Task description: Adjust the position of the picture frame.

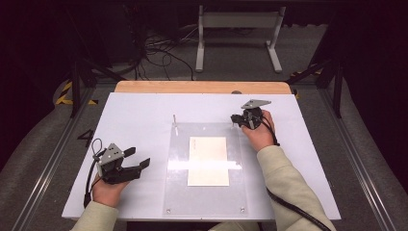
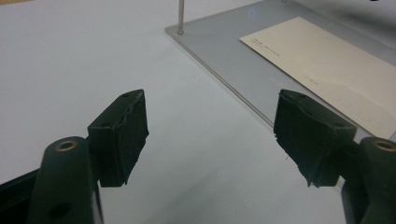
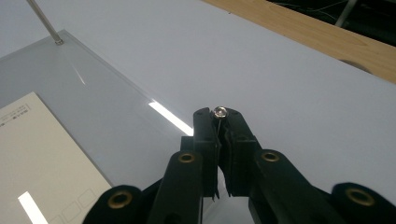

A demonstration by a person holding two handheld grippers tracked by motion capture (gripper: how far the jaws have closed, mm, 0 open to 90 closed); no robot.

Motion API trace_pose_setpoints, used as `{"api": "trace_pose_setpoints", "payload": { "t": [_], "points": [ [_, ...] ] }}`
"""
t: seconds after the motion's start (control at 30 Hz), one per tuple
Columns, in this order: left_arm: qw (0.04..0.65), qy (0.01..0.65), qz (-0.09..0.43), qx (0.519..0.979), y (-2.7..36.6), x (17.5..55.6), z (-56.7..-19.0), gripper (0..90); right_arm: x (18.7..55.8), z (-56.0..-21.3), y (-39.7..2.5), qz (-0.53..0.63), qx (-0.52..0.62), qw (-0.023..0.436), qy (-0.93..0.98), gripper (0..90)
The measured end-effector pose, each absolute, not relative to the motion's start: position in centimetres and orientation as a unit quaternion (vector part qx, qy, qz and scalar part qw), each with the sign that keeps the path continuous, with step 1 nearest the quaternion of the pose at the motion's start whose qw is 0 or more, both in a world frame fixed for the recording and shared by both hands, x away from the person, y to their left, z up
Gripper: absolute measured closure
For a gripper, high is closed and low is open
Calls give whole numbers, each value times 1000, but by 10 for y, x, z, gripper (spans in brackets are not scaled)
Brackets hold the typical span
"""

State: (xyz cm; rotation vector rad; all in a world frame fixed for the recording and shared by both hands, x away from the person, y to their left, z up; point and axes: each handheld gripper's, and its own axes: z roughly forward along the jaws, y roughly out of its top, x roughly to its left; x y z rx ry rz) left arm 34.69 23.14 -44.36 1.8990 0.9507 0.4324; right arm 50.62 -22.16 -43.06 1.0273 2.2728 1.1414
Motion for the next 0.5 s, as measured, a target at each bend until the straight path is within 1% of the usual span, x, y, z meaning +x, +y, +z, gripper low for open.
{"api": "trace_pose_setpoints", "payload": {
  "t": [0.37,0.4,0.43,0.47,0.5],
  "points": [
    [474,372,171,779,223,355,-443,266,501,-432,-226,414,371,202,806,834],
    [473,370,172,781,223,355,-442,266,500,-432,-228,423,371,201,802,788],
    [473,370,172,781,223,355,-442,266,500,-432,-228,423,371,201,802,788],
    [474,365,172,782,222,354,-442,266,499,-431,-231,434,371,204,795,714],
    [476,361,174,783,222,353,-441,265,496,-428,-235,454,371,208,783,682]
  ]
}}
